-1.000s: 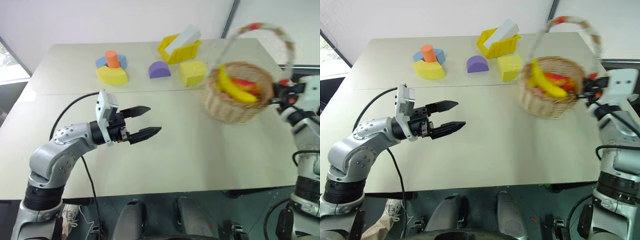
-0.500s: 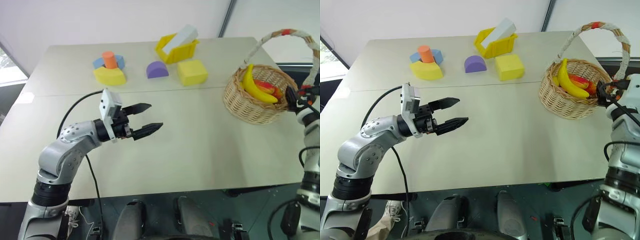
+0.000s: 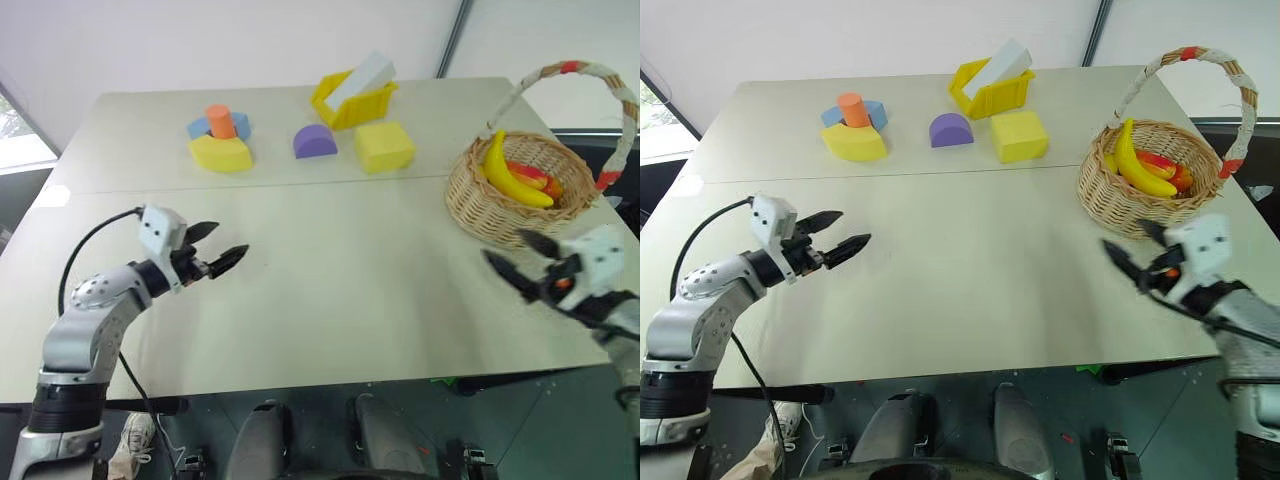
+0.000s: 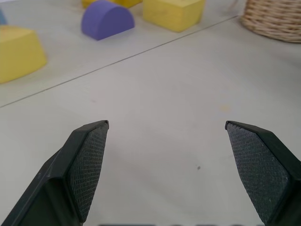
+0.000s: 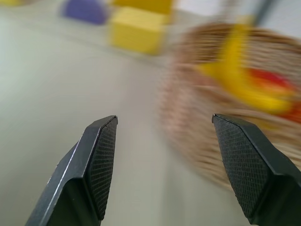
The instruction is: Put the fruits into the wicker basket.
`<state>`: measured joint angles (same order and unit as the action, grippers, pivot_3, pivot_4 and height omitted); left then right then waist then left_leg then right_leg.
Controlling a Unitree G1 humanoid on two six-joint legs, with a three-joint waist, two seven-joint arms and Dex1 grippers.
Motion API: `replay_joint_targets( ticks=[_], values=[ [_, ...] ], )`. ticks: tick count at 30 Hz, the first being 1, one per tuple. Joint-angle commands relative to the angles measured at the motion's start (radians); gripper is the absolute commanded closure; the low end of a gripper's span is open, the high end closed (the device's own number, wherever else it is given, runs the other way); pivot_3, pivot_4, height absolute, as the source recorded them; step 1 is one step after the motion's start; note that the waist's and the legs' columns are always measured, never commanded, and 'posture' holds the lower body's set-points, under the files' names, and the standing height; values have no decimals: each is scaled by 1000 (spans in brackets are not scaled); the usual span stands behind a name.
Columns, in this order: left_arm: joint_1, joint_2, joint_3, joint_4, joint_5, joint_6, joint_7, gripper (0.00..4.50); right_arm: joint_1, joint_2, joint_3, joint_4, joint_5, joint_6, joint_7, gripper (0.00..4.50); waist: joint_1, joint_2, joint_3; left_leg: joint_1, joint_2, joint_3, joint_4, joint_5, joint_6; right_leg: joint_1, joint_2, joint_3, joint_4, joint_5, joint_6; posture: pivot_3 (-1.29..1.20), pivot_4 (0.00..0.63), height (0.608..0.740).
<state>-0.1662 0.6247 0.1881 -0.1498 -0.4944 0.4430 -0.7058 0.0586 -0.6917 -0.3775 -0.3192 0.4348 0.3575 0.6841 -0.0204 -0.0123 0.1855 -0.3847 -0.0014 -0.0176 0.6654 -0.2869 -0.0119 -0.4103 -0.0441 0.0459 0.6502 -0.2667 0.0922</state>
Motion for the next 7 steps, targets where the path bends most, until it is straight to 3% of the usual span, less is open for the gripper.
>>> replay_joint_targets(
  ticks=[1, 7],
  values=[
    [31, -5, 44, -26, 5, -28, 13, 238, -61, 20, 40, 32, -14, -40, 2, 1155, 4, 0, 0, 0, -1, 0, 0, 0, 0, 0, 0, 0, 0, 0, 0, 0, 150, 740],
    [70, -21, 57, -42, 7, -29, 38, 238, -135, 34, 85, 163, -44, -113, 35, 1155, 12, -1, 0, -2, -2, -3, 0, 0, 0, 0, -3, -2, -2, 0, 0, 0, 150, 740]
  ],
)
